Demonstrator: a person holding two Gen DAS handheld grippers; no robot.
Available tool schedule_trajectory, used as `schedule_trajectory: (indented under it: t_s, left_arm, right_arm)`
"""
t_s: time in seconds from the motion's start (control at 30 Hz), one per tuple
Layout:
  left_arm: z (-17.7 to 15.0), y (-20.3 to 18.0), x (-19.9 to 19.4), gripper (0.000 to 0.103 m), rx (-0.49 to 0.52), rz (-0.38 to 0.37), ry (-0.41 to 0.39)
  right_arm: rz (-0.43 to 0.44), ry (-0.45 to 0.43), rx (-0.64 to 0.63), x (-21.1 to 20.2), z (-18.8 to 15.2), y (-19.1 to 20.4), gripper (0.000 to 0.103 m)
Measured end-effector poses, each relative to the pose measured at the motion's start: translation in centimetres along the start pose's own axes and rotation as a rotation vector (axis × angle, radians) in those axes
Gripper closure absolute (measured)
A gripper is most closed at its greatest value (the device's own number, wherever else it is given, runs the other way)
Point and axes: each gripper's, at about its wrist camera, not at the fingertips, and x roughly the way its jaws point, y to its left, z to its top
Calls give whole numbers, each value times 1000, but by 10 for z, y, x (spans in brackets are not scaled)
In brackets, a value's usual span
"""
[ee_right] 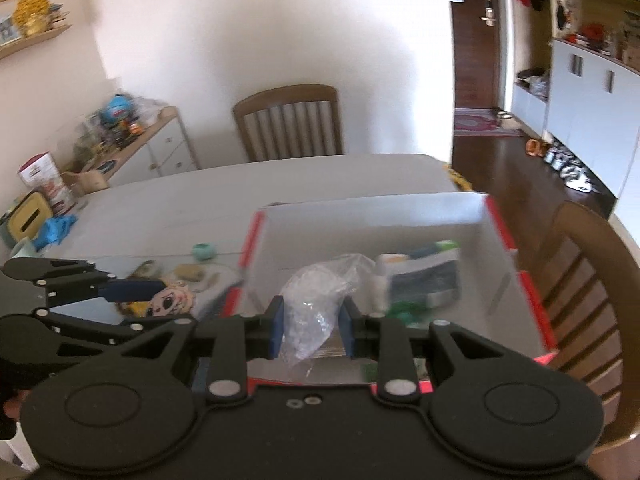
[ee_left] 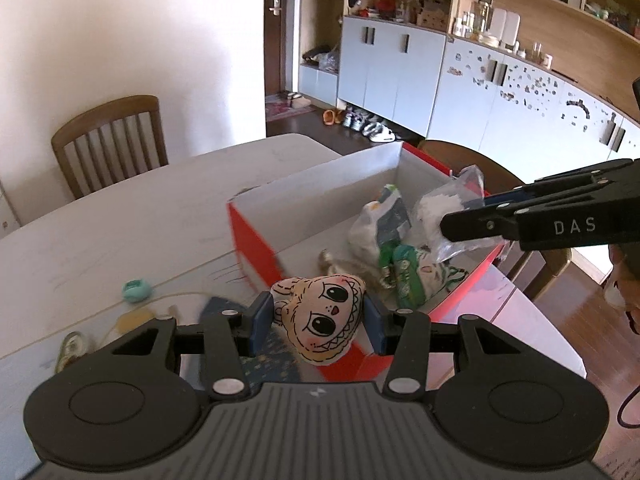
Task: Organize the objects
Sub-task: 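Carry the plush and the clear bead bag into the red shoebox, then open the left gripper releasing the plush while the right gripper releases the bead bag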
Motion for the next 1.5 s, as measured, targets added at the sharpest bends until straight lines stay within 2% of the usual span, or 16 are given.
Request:
schedule_trajectory:
  t_s: [0.23,0.5,0.7,0.9,1.07,1.27,1.5]
  left_arm:
    - [19,-34,31,56,66,4,23]
    - [45,-52,78,56,97,45,72]
    - [58,-55,117,56,111,94,127]
    - [67,-52,153,56,82,104,210]
    - [71,-55,177,56,102,150,253]
    - [70,-54,196,56,104,169,306]
    - [68,-56,206,55,106,149,363]
  right_arm:
    - [-61,2,32,2,-2,-53,76]
    - [-74,45,52,23,-4,-85,76]
    - [-74,84,5,43,-3,-86,76]
    - [-88,125,-31,69,-1,-86,76]
    - [-101,156,-69,89,1,-85,76]
    - [-112,201,-97,107,-3,-89,76]
    - [-105,241,-109,114,-8,-89,76]
